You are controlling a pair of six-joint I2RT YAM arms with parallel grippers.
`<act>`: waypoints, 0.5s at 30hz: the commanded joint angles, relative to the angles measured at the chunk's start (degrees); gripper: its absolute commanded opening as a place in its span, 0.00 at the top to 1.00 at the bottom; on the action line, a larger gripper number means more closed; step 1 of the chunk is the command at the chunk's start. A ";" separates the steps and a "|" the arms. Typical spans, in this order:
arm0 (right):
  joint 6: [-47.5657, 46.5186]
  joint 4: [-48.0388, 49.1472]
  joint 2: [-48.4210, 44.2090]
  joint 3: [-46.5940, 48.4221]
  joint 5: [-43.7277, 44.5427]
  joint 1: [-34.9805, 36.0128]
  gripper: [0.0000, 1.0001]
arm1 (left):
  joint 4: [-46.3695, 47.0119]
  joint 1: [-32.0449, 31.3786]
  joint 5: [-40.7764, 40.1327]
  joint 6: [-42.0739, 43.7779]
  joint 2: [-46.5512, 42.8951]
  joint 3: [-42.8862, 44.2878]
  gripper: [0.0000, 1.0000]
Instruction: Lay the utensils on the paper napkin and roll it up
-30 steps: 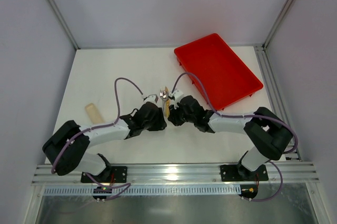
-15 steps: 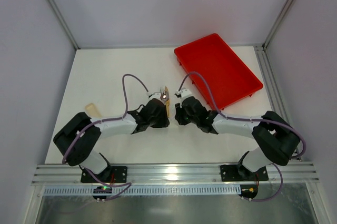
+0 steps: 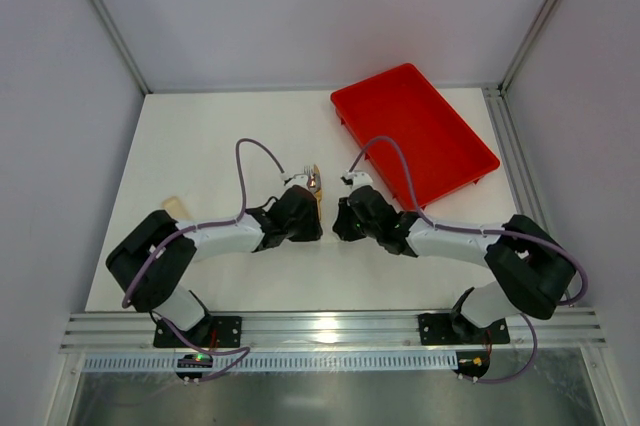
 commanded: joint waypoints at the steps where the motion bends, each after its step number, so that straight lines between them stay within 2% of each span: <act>1: 3.37 2.76 -0.21 1.44 -2.70 0.35 0.83 | -1.05 0.13 -2.38 0.52 -0.48 1.73 0.62; 10: 6.89 6.28 5.24 0.66 -2.10 1.14 0.84 | -1.58 0.05 -2.73 0.61 -1.18 1.55 0.62; 15: 7.25 3.91 6.83 0.65 1.06 1.14 0.84 | -2.19 0.05 -2.20 0.78 -2.41 1.73 0.62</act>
